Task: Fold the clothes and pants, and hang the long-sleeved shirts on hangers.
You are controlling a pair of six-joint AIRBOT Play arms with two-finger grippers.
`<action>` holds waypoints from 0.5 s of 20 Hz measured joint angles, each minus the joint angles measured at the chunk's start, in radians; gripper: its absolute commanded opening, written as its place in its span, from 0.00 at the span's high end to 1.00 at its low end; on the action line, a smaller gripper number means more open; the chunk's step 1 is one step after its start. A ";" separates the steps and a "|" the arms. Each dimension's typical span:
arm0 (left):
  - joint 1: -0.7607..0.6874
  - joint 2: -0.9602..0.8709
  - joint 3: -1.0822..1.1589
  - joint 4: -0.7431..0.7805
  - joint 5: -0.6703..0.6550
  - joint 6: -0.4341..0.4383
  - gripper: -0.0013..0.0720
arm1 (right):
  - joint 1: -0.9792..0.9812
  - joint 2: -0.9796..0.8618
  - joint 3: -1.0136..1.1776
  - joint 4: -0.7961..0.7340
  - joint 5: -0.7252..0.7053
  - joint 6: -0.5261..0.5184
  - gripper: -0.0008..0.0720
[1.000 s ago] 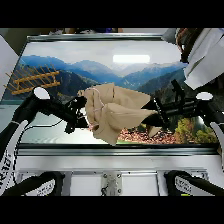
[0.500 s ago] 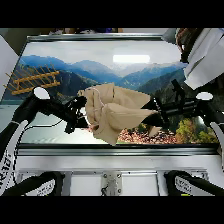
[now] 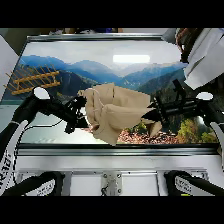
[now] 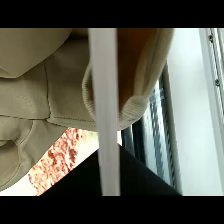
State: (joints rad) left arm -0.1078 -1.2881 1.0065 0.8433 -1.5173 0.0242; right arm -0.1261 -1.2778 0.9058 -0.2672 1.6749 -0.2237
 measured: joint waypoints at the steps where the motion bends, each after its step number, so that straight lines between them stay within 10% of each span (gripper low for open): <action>1: 0.000 0.000 0.000 0.000 0.004 0.002 0.95 | 0.000 0.000 0.000 0.000 0.000 -0.035 0.95; 10: 0.000 0.000 0.001 0.002 0.003 -0.001 0.95 | 0.000 0.000 0.000 0.000 -0.032 -0.397 0.95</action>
State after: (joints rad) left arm -0.1074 -1.2881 1.0073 0.8448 -1.5139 0.0231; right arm -0.1257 -1.2781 0.9054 -0.2676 1.6432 -0.6212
